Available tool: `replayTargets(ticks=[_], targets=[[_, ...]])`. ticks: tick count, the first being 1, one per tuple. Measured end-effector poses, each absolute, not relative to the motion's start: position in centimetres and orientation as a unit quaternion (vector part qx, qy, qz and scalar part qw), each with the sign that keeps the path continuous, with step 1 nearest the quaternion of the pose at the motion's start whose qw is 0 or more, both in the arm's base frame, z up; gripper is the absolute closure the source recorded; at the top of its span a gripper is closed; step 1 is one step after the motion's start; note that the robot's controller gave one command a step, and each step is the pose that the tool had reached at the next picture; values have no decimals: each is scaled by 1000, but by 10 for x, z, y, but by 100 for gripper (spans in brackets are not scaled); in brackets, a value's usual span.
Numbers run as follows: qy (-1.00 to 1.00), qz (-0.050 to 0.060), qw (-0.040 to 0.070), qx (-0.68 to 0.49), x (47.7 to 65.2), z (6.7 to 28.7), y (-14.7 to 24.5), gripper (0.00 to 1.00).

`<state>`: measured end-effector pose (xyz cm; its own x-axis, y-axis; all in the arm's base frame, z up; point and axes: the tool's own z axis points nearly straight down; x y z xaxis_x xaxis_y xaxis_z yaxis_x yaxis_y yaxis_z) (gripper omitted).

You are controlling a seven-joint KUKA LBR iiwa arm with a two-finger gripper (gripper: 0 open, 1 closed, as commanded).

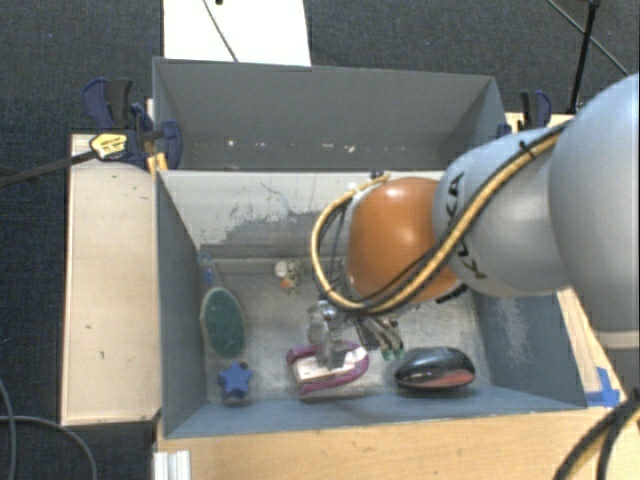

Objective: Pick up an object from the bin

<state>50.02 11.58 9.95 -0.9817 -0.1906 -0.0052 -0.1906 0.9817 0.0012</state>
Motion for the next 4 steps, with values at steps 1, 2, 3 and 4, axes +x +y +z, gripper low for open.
replayTargets(ticks=[1, 2, 3, 4], targets=[[997, 1, 5, -80, 499, 186, 118, 100], [997, 1, 1, -78, 497, 182, 118, 0], [998, 1, 3, -69, 482, 67, 107, 0], [998, 1, 2, -67, 481, 70, 107, 100]])
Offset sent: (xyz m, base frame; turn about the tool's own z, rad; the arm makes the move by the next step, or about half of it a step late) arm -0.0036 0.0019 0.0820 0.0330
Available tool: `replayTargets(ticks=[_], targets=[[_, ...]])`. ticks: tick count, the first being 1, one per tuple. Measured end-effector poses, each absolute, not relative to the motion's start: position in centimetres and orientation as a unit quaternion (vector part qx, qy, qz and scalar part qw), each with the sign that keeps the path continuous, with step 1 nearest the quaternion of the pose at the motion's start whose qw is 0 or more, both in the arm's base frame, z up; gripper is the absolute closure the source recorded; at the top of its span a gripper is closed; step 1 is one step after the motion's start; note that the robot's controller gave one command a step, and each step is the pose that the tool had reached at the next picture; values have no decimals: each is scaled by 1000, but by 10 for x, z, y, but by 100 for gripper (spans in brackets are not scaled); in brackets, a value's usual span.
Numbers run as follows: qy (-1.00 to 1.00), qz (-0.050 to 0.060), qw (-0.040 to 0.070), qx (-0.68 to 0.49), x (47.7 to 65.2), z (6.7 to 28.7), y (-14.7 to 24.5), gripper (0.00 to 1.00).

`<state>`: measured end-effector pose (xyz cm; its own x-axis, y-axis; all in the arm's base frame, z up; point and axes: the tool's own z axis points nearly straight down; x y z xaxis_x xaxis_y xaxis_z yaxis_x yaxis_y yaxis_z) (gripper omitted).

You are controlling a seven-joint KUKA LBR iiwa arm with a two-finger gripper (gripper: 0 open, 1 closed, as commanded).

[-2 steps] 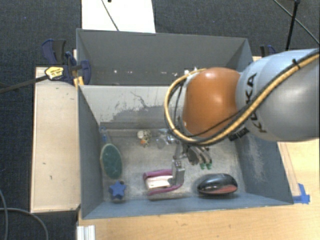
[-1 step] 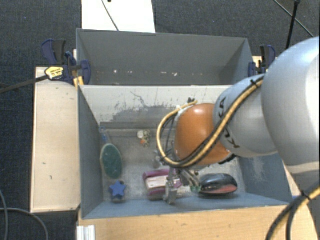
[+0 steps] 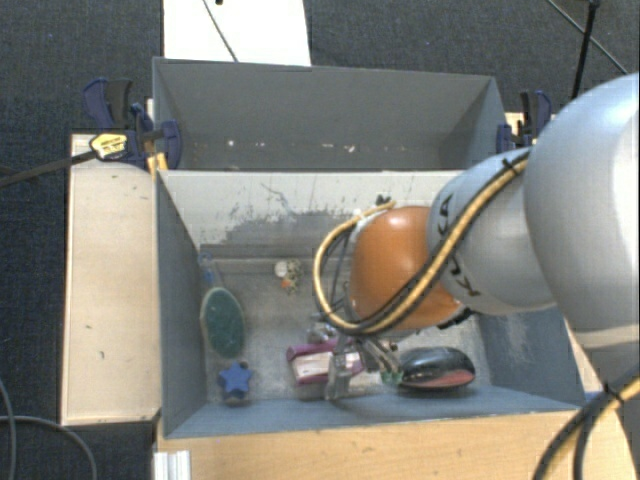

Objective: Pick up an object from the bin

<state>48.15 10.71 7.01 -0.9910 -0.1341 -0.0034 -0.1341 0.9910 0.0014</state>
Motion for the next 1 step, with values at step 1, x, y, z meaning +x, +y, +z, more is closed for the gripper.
replayTargets(ticks=[1], targets=[[997, 0, 5, -81, 514, 230, 70, 100]])
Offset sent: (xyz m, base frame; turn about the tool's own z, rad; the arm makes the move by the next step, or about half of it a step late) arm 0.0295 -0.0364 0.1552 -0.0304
